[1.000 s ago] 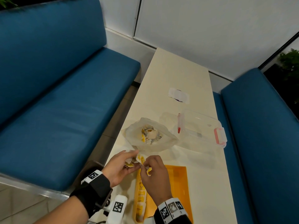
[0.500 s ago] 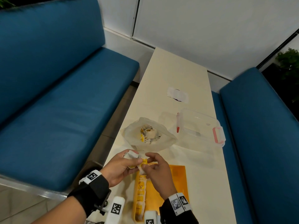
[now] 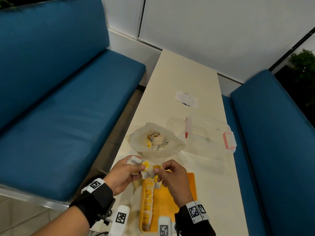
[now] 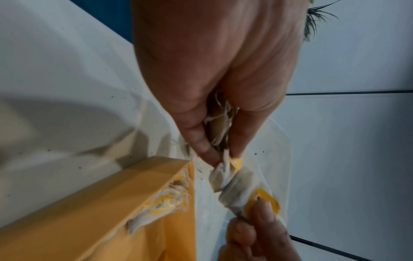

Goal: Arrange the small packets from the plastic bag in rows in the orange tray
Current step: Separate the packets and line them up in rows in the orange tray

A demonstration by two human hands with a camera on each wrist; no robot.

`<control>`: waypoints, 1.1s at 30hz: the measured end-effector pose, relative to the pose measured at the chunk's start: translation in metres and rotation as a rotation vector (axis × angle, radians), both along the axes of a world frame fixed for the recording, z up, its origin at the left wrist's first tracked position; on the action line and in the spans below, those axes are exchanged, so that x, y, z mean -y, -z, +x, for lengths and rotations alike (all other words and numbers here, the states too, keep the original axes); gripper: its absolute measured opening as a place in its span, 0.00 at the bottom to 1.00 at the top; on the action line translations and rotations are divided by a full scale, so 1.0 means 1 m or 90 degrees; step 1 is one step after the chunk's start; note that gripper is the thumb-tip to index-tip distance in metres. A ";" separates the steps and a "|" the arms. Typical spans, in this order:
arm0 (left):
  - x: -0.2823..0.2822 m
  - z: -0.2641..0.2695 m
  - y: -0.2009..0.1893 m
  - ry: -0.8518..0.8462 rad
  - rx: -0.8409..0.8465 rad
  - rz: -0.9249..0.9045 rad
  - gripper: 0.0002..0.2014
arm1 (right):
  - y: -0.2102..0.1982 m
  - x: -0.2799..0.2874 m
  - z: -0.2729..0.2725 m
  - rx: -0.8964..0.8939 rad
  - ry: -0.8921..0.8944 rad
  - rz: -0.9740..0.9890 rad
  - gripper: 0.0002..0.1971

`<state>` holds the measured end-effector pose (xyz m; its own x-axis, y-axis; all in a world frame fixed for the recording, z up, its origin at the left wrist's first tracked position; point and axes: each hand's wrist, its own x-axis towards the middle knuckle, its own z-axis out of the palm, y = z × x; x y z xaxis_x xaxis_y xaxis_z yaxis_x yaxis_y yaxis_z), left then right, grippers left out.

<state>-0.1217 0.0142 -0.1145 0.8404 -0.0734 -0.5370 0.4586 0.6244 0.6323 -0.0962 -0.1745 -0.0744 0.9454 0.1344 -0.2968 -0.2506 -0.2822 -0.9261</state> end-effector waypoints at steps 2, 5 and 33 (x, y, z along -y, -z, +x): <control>-0.002 0.000 0.001 -0.008 -0.006 0.007 0.14 | -0.004 0.005 0.001 0.005 -0.012 0.020 0.07; -0.004 -0.001 0.003 -0.012 -0.009 0.013 0.13 | -0.005 0.013 0.001 0.000 -0.027 0.037 0.05; 0.003 -0.007 0.007 0.042 -0.016 0.043 0.13 | 0.053 0.030 0.007 -0.201 -0.056 -0.239 0.07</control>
<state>-0.1292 0.0116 -0.1219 0.8209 -0.0908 -0.5638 0.5135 0.5494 0.6592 -0.0896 -0.2040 -0.1276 0.7916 0.0382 -0.6098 -0.4624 -0.6148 -0.6389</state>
